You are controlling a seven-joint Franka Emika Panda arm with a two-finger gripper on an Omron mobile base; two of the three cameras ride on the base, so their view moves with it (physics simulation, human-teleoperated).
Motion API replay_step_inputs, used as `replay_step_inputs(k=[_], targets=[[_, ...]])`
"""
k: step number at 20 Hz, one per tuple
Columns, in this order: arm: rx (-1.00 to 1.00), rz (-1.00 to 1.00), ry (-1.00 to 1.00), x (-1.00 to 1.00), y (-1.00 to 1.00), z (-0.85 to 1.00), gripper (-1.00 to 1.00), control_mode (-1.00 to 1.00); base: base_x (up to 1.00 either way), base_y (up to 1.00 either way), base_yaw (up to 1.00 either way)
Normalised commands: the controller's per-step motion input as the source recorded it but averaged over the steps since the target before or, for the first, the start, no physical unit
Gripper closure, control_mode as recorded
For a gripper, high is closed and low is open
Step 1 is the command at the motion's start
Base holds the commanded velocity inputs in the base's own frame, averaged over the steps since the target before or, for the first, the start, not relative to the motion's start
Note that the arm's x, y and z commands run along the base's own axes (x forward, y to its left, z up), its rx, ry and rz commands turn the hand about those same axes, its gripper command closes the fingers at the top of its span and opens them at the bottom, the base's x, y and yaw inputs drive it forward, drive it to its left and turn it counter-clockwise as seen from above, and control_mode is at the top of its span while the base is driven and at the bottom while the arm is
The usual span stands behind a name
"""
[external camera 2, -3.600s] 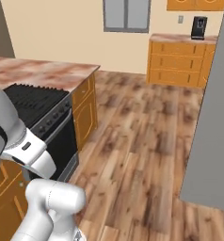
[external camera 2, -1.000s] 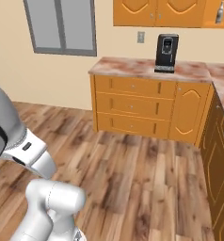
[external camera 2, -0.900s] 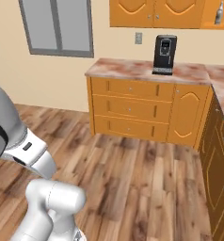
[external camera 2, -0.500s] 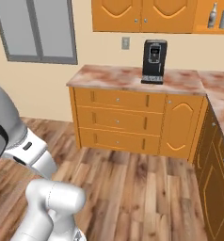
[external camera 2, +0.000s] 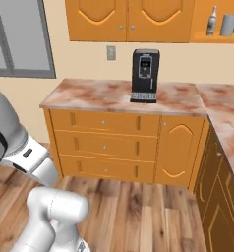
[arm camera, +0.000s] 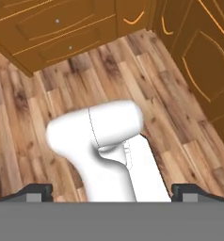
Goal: There is a bowl on the dining counter. Grab a lemon wedge from the fridge and place it in the bowl. Then get the liquor bottle and glass cup from the cabinet and place them next to the bowl.
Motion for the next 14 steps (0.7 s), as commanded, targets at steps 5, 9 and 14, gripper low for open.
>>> replay_step_inputs(k=[5,9,14], targets=[[0.0,0.0,0.0,0.0,0.0,0.0,-1.0,1.0,1.0,-0.53,-0.04],[0.0,0.0,0.0,0.0,0.0,0.0,-1.0,1.0,1.0,-0.61,0.0],[0.0,0.0,0.0,0.0,0.0,0.0,-1.0,1.0,1.0,-0.43,0.0]])
